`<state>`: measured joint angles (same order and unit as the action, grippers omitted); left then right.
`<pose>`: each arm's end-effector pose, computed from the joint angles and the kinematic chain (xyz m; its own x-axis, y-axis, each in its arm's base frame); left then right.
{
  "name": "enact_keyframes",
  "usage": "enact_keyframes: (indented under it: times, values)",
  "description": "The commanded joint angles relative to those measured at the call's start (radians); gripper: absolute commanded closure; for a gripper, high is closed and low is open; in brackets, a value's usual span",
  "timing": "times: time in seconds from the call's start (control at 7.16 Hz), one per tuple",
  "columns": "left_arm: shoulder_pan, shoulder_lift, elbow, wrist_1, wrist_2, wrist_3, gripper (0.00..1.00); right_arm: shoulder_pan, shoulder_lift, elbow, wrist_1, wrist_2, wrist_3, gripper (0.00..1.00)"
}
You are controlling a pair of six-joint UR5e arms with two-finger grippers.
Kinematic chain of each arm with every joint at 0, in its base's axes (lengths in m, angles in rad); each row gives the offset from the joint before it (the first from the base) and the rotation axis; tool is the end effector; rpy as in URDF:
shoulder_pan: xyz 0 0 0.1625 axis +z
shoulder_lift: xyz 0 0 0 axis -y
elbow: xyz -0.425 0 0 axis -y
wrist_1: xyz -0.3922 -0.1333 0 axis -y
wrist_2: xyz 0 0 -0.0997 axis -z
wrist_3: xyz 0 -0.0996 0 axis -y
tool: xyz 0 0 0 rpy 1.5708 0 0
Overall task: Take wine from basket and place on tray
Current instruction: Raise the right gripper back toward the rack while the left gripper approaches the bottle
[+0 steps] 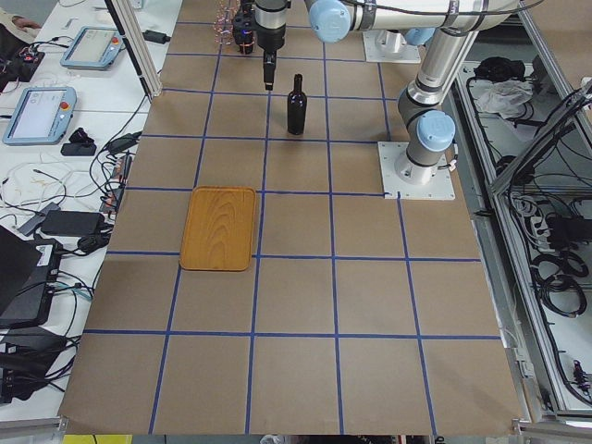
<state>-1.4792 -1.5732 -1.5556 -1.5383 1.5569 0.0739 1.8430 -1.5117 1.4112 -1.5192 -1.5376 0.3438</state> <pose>-0.0886 -0.5075 0.4975 -0.9998 -0.0171 0.0105 -0.0176 0.9988 -0.0462 0.2713 -0.4639 0.5316 -0.9964 0.0698 -0.0477 0.0715 0.9968 -0.0349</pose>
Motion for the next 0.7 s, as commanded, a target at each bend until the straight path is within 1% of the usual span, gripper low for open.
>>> enact_keyframes:
  times: [0.0, 0.14, 0.28, 0.56]
  values:
    - [-0.16, -0.016, -0.044, 0.018, 0.002, -0.164, 0.0, -0.173, -0.083, 0.021, 0.094, -0.01, -0.228, 0.03]
    - [-0.197, -0.016, -0.085, 0.045, 0.003, -0.169, 0.0, -0.224, -0.114, 0.055, 0.097, -0.045, -0.34, 0.03]
    - [-0.214, -0.01, -0.121, 0.05, 0.0, -0.192, 0.0, -0.247, -0.137, 0.077, 0.096, -0.049, -0.354, 0.02]
    - [-0.22, -0.001, -0.168, 0.043, -0.003, -0.189, 0.0, -0.252, -0.137, 0.086, 0.065, -0.046, -0.342, 0.01]
